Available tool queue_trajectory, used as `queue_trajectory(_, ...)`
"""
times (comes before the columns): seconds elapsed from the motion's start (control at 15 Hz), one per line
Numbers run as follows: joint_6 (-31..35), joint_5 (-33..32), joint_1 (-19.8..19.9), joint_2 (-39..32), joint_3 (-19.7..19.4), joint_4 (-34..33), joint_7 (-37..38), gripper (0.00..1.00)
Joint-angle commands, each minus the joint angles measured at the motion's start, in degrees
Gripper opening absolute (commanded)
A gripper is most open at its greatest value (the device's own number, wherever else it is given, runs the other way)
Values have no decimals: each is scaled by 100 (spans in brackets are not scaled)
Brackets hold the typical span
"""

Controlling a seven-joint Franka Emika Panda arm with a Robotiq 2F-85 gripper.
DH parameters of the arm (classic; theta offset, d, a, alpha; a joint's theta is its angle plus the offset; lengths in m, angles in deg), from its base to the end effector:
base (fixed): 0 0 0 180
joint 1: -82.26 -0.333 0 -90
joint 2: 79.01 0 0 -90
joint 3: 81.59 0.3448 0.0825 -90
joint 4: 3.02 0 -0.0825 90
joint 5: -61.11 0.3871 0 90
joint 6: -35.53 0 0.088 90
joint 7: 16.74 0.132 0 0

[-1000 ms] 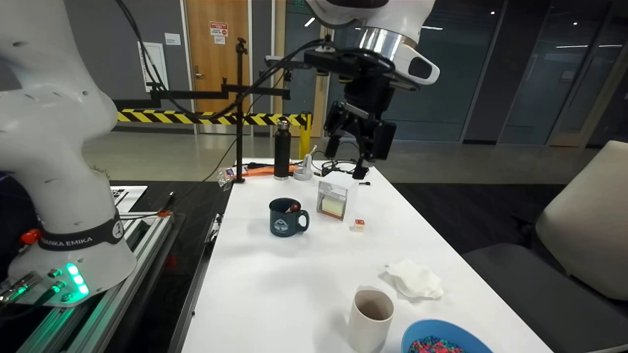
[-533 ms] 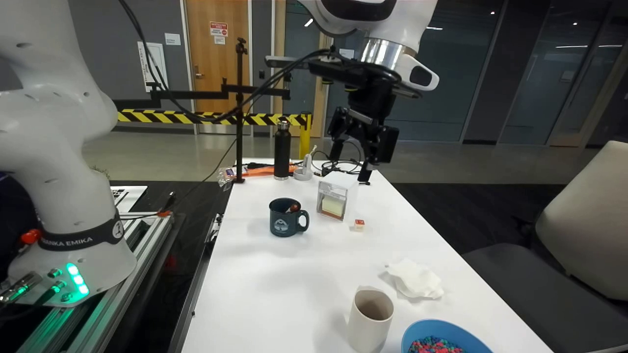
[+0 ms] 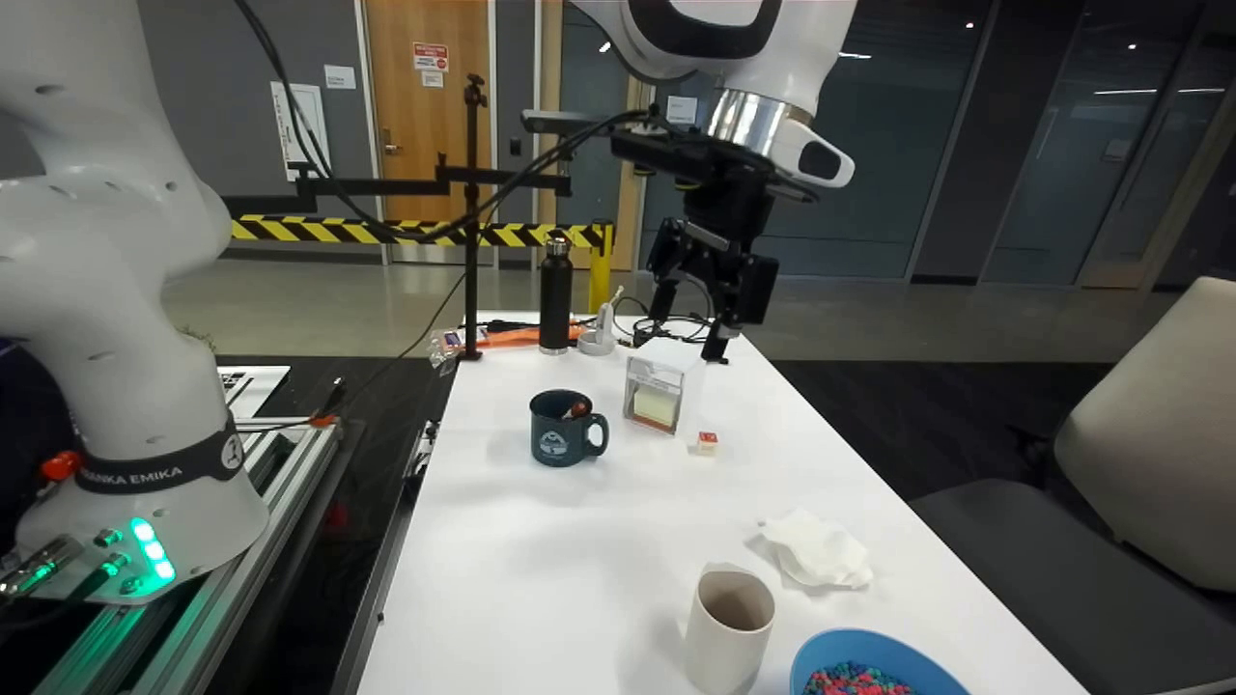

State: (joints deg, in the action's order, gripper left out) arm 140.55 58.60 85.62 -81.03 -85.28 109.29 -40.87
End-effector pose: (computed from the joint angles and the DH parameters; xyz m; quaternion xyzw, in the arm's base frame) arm 0.5422 -0.0714 0.4460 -0.9843 -0.1552 0.0840 0.0008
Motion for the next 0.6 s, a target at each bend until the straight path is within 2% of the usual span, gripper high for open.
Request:
queue_trajectory(0.0,79,-28,-69,-97,116,39,84,100)
queue_trajectory(0.53,82,-70,-173,-268,294,70,85,100)
